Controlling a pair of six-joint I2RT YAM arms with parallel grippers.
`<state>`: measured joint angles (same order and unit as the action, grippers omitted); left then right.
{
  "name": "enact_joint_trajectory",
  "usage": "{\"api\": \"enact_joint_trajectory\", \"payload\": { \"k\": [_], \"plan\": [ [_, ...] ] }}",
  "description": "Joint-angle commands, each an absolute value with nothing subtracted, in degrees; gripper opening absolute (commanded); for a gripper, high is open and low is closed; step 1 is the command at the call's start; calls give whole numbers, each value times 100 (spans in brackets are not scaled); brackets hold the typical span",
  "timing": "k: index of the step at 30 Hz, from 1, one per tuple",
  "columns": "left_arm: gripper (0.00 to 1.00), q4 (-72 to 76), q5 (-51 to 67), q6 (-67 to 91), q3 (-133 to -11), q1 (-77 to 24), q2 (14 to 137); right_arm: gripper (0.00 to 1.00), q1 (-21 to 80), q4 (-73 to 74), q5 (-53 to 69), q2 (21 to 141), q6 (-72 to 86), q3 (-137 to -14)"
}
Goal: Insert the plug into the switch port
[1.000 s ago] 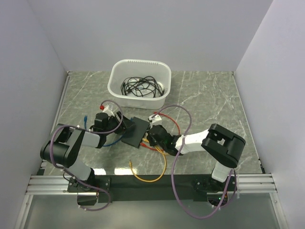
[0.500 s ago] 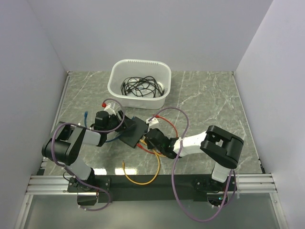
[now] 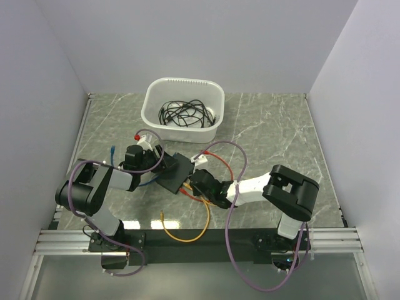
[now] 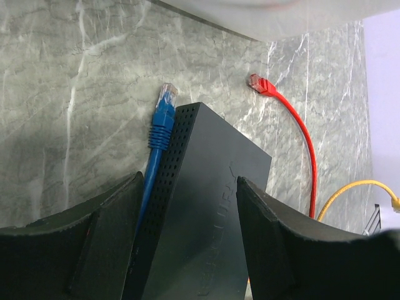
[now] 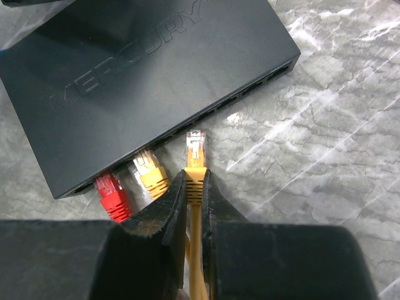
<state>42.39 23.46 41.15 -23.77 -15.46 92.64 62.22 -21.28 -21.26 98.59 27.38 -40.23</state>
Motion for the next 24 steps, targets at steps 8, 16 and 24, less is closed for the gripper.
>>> {"api": "enact_joint_trajectory", "payload": {
  "k": [8, 16, 24],
  "plan": [
    [65, 4280, 2452, 4017, -2496, -1608, 9387, 0, 6477, -1705, -2461, 9835, 2602, -4351],
    [65, 4333, 2435, 4008, -2470, -1661, 9457, 0, 6495, -1696, -2593, 9879, 2575, -4491],
    [64, 4280, 2382, 3973, -2487, -1731, 9483, 0, 6495, -1731, -2734, 9852, 2549, -4588]
  ]
}}
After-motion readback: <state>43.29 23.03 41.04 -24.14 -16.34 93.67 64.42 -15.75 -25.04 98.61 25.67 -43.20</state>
